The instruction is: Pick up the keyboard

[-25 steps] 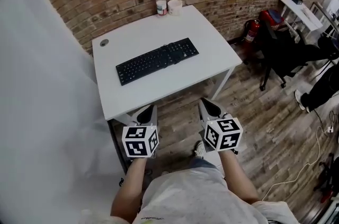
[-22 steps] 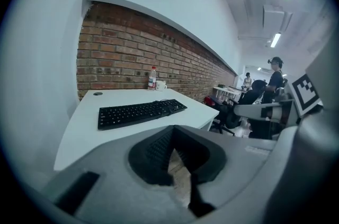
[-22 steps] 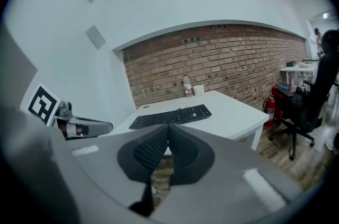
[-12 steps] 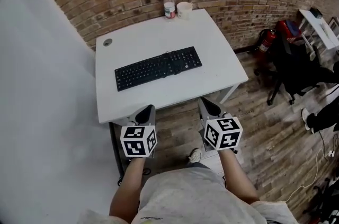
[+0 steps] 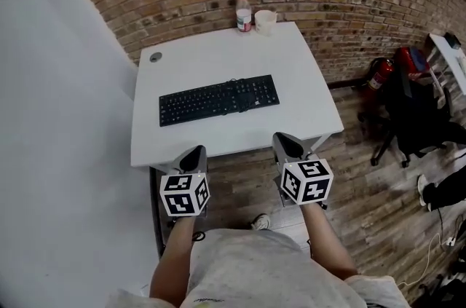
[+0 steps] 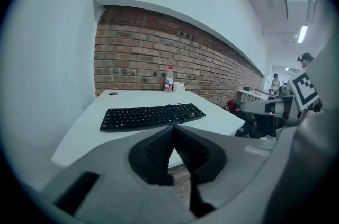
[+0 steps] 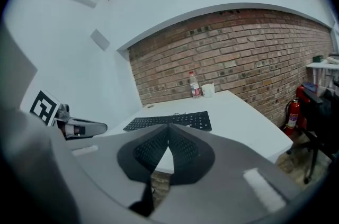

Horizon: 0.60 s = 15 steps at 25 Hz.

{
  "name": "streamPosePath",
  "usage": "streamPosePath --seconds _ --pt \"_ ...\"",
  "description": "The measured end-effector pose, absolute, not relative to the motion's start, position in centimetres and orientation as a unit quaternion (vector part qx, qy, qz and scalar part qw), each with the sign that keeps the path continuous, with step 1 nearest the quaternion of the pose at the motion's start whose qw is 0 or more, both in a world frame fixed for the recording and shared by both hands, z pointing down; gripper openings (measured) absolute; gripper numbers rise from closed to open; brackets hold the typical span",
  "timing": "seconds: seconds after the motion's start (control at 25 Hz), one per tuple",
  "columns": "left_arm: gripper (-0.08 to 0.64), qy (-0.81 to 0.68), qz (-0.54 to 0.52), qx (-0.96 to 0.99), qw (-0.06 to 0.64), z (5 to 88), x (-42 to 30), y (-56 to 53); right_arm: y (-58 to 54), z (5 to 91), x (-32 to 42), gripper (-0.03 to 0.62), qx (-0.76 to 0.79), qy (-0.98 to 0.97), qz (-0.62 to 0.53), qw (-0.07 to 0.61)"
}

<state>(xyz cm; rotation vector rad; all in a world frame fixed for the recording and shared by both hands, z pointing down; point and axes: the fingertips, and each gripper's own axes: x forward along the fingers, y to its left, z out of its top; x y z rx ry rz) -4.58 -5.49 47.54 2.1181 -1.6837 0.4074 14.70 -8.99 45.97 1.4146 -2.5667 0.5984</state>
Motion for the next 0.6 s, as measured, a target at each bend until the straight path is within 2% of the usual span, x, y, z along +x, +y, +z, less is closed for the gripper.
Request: streamPosePath --seconds 0.6 --pt "-0.005 -0.652 0.126 0.72 0.203 48.5 -8.8 -9.1 -14.0 46.6 14.6 0.011 0.454 -0.868 0.185 0.082"
